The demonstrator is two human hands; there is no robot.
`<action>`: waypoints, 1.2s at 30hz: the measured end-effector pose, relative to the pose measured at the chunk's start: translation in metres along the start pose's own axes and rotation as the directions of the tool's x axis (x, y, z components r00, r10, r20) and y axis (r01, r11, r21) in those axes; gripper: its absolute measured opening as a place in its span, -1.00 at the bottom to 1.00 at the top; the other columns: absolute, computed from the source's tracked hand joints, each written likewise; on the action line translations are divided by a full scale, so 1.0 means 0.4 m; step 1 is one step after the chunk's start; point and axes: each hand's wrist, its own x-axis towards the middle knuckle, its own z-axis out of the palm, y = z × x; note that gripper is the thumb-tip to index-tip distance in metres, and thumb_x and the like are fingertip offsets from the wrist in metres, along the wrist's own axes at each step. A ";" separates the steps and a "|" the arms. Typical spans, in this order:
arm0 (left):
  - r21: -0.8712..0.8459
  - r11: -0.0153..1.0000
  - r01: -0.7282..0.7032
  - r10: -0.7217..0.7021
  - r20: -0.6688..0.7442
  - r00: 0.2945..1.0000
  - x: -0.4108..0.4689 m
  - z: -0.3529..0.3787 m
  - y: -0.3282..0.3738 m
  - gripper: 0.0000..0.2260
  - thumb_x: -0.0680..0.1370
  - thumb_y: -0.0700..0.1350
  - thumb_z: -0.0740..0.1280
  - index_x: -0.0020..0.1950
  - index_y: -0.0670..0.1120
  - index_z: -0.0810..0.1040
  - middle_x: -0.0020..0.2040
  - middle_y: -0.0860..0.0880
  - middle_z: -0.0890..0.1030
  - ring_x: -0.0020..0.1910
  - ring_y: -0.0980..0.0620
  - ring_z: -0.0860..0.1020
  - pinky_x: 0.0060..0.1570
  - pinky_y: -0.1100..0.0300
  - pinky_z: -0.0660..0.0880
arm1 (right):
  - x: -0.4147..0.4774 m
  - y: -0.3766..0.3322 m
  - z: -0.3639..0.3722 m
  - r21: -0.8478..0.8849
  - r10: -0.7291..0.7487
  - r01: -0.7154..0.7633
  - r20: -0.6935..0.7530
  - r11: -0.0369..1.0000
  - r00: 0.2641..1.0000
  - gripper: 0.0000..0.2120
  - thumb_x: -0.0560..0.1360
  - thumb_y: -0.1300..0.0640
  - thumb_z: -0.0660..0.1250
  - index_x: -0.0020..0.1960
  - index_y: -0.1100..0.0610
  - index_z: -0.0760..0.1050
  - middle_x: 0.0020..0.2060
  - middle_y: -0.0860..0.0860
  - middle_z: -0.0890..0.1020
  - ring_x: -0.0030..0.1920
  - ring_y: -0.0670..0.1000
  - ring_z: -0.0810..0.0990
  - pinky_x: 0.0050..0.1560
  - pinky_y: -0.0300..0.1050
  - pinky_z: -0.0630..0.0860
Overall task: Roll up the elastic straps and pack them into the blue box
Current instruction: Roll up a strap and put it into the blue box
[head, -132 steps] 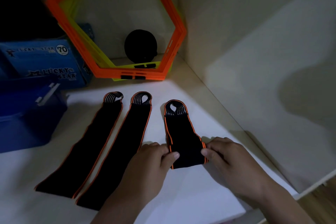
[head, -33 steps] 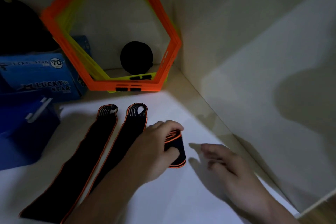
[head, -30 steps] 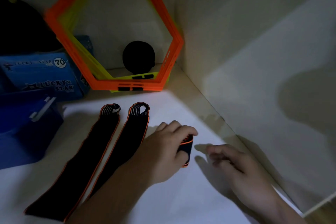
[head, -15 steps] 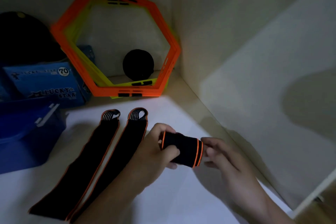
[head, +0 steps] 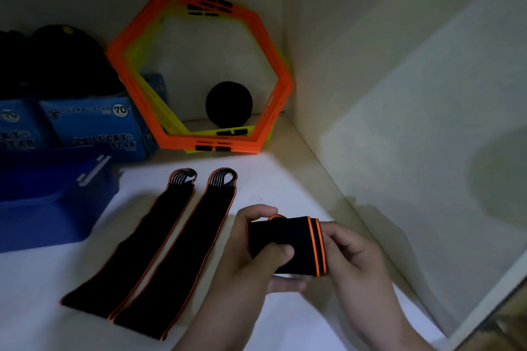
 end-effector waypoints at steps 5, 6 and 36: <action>0.055 0.998 -0.018 0.018 -0.013 1.000 -0.019 0.030 -0.014 -0.65 0.35 -0.26 0.36 0.01 0.12 0.53 -0.12 -0.02 0.68 -0.16 -0.26 0.71 -0.28 -0.07 0.66 | -0.011 -0.010 -0.020 -0.133 -0.039 0.039 -0.002 0.990 0.999 -0.73 0.59 0.36 0.32 -0.18 0.09 0.65 -0.34 0.10 0.66 -0.35 -0.06 0.54 -0.35 -0.21 0.46; 0.055 0.998 -0.019 0.020 -0.013 1.000 -0.024 0.032 -0.020 -0.66 0.34 -0.26 0.37 0.01 0.11 0.53 -0.09 -0.03 0.68 -0.15 -0.20 0.71 -0.28 -0.07 0.65 | -0.012 -0.011 -0.025 -0.192 -0.051 0.053 0.013 0.980 0.999 -0.78 0.58 0.30 0.34 -0.16 0.07 0.64 -0.33 0.10 0.66 -0.33 -0.01 0.54 -0.34 -0.12 0.47; -0.048 0.997 0.059 -0.070 -0.268 0.961 -0.142 -0.226 0.084 -0.78 0.39 -0.06 0.42 0.03 0.05 0.69 -0.15 -0.17 0.68 -0.47 -0.09 0.55 -0.53 0.24 0.40 | 0.018 -0.051 0.163 -0.214 -0.166 0.405 0.674 0.889 0.720 -0.26 0.39 0.14 0.51 0.50 -0.17 0.37 0.45 -0.11 0.44 0.42 -0.02 0.47 0.22 -0.10 0.54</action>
